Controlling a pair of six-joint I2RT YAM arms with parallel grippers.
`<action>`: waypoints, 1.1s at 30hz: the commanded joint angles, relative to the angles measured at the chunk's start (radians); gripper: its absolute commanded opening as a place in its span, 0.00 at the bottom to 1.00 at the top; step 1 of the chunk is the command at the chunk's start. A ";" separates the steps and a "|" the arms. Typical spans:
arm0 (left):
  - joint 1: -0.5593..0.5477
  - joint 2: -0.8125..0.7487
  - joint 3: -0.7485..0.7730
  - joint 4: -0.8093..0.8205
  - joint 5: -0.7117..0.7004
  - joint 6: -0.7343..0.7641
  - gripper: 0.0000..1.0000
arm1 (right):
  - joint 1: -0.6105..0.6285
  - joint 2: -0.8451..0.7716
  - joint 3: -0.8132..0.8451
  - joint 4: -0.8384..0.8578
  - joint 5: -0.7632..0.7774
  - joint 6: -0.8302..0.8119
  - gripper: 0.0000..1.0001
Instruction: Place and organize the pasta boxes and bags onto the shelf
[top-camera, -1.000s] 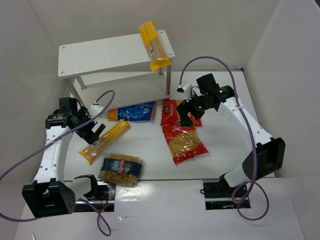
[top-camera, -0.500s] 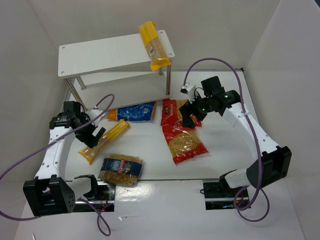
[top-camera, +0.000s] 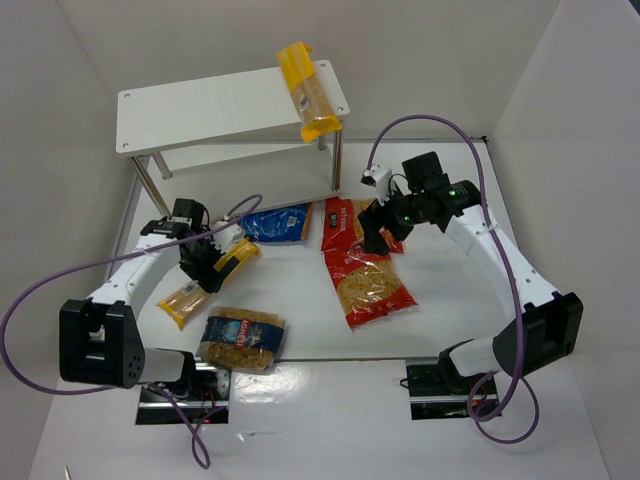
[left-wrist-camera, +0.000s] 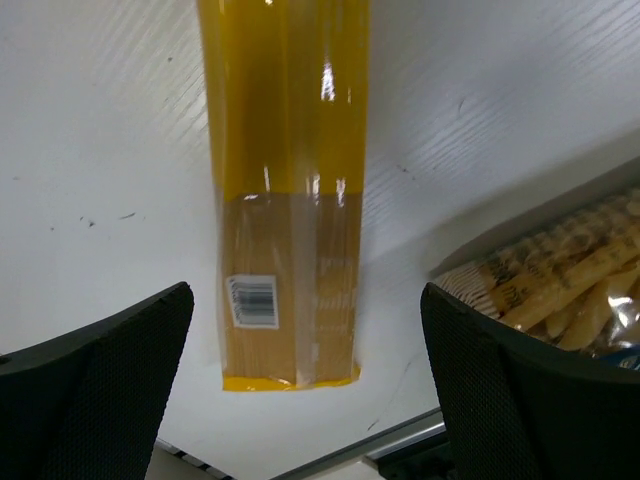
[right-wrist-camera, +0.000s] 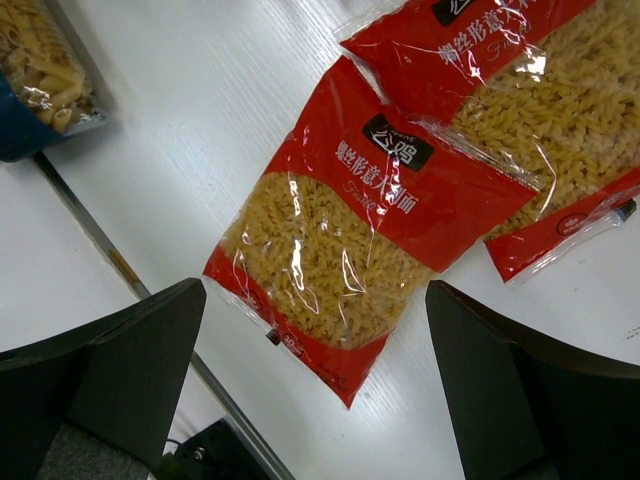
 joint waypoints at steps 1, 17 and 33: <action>-0.059 0.027 -0.033 0.071 -0.040 -0.069 1.00 | -0.006 -0.011 0.000 0.045 -0.006 0.013 0.99; -0.070 0.097 -0.083 0.180 -0.101 -0.101 0.87 | -0.033 -0.020 -0.011 0.045 -0.015 0.013 0.99; -0.070 0.143 -0.123 0.220 -0.092 -0.072 0.86 | -0.033 -0.011 -0.011 0.045 -0.034 0.013 0.99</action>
